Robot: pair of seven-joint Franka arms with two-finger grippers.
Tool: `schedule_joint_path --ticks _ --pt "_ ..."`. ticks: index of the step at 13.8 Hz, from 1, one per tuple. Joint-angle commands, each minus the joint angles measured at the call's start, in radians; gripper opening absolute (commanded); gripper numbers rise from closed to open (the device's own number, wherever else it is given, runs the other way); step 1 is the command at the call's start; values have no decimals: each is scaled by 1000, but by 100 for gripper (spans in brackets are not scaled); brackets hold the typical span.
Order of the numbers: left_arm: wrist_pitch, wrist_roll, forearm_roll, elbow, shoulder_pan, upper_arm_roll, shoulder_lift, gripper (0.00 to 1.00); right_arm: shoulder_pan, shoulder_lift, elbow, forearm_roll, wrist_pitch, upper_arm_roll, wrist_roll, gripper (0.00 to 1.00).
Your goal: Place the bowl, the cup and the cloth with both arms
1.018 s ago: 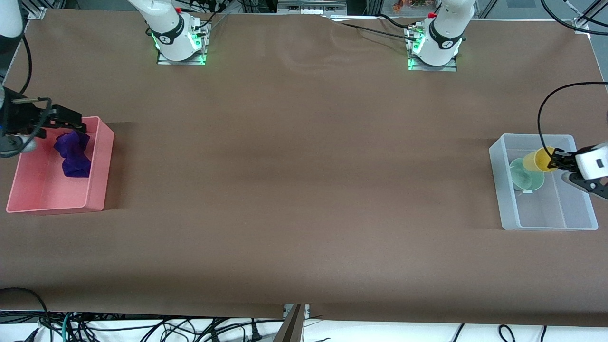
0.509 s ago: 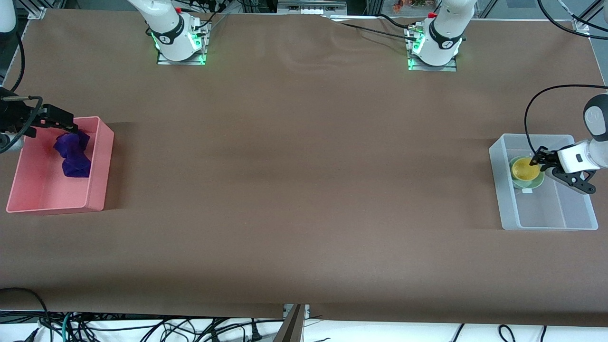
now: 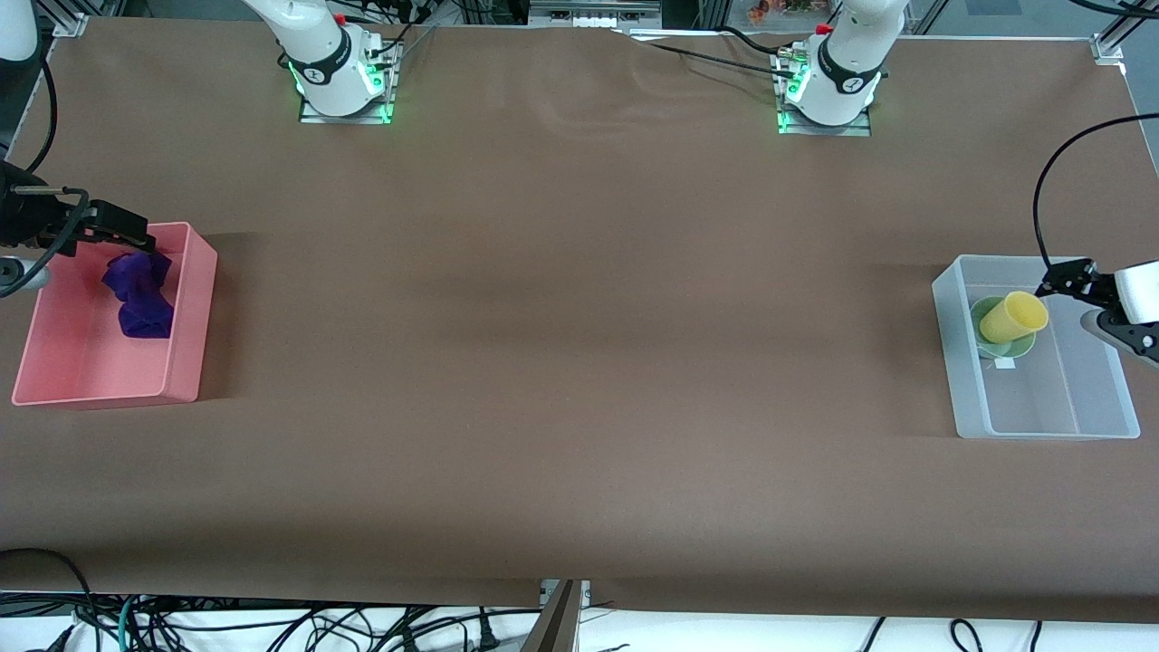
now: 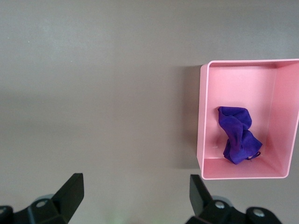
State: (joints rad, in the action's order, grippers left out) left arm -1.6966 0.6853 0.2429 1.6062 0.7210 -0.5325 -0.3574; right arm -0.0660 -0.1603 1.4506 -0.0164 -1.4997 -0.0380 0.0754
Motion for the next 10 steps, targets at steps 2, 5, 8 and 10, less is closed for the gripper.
schedule_joint_path --ticks 2,5,8,10 --pt "83 -156 -60 -35 8 -69 69 100 0 37 19 -5 22 -2 -49 100" --pt "139 -385 -93 -31 -11 -151 150 100 2 45 33 -5 50 -2 -54 100" --pt "158 -544 -102 -29 -15 -219 181 100 0 35 22 -5 47 0 -46 100" --pt "155 -549 -169 -17 -126 -125 221 100 0 31 22 -5 41 0 -48 100"
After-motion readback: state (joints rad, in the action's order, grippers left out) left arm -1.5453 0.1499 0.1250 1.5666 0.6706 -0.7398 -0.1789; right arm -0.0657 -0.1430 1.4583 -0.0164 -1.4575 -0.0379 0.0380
